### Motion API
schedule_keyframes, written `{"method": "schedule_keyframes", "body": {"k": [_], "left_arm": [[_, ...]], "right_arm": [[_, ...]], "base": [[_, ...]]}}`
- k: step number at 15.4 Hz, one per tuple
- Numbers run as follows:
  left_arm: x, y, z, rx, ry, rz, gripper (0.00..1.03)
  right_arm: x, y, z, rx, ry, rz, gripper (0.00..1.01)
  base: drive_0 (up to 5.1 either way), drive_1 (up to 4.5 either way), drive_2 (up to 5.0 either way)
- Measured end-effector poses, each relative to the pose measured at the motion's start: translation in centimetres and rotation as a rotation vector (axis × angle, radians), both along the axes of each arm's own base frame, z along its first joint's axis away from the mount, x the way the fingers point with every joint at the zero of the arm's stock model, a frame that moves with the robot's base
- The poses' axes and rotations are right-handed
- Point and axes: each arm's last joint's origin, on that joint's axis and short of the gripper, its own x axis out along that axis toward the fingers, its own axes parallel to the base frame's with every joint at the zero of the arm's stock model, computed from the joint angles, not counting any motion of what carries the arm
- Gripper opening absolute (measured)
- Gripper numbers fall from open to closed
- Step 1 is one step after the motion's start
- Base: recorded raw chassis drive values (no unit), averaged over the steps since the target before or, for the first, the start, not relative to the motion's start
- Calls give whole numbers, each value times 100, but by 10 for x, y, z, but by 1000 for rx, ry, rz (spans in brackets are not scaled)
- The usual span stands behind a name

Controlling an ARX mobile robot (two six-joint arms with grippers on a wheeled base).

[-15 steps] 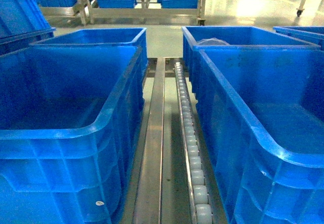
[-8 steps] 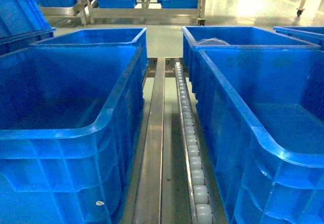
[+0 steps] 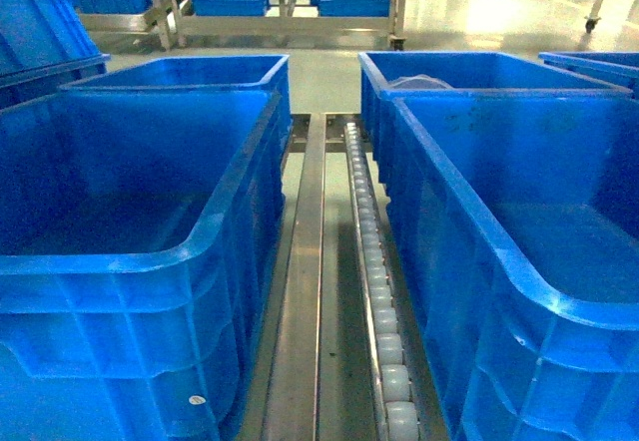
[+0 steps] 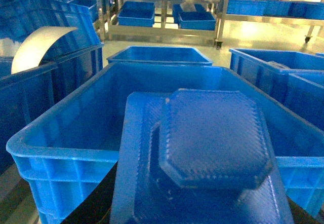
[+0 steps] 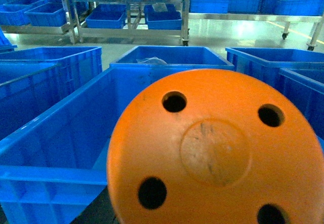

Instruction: Sort blue parts and orange caps into right shelf containers

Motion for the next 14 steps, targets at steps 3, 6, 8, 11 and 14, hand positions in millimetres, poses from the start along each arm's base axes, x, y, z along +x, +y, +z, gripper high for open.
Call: {"method": "schedule_keyframes", "body": {"k": [3, 6, 8, 11, 14], "left_arm": [[0, 0, 0, 0, 0, 0, 42], [0, 0, 0, 0, 0, 0, 42], [0, 0, 0, 0, 0, 0, 42], [0, 0, 0, 0, 0, 0, 42], [0, 0, 0, 0, 0, 0, 42]], "right_arm": [[0, 0, 0, 0, 0, 0, 45], [0, 0, 0, 0, 0, 0, 45], [0, 0, 0, 0, 0, 0, 45], [0, 0, 0, 0, 0, 0, 45], [0, 0, 0, 0, 0, 0, 45]], "base": [[0, 0, 0], [0, 0, 0], [0, 0, 0], [0, 0, 0], [0, 0, 0]]}}
